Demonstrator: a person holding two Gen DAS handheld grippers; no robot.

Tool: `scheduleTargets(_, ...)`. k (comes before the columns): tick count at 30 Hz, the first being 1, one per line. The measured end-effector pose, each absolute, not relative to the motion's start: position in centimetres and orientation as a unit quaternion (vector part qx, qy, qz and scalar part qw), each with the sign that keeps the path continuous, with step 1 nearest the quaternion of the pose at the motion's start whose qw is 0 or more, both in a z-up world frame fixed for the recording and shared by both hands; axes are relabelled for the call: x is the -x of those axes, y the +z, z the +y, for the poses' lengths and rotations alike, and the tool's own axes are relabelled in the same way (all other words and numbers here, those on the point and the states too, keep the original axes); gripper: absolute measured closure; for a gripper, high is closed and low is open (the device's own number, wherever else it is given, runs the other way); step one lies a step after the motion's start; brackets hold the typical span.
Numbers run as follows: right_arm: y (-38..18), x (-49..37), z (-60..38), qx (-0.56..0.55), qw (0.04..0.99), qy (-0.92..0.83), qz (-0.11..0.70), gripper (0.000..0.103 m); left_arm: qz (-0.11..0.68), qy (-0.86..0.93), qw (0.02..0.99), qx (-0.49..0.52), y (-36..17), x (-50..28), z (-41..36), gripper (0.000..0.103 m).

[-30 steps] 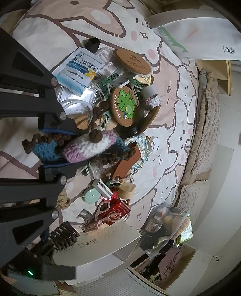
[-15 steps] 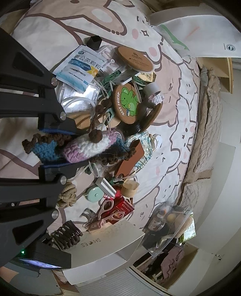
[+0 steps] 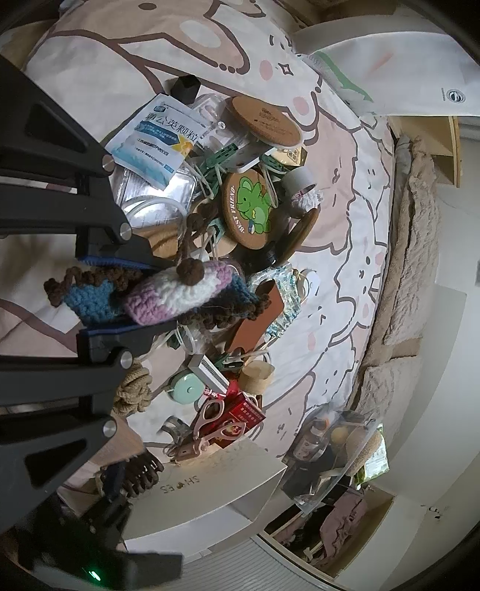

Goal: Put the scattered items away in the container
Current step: 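Lift the brown wooden coaster with the right tool toward the white box, then carry the crocheted toy with the left tool while the right tool carries the coaster over the white box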

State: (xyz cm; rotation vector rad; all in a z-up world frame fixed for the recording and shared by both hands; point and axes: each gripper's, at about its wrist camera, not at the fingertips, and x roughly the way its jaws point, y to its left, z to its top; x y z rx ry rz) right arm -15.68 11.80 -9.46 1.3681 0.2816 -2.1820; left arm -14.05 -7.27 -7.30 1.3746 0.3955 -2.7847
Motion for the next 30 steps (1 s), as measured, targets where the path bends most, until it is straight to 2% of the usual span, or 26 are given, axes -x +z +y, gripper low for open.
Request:
scheduleTargets(18, -3.4, 18.2, 16.4, -0.432, 0.234, -0.871, 0.012, 0.027, 0.124, -0.904, -0.033, -0.407, -5.2, 13.8, -5.2, 0.08)
scheduleTargets(30, -1.1, 18.4, 19.4, -0.398, 0.216, -0.891, -0.017, 0.027, 0.102, -0.921, -0.075, -0.369, -2.3, 13.8, -1.7, 0.08)
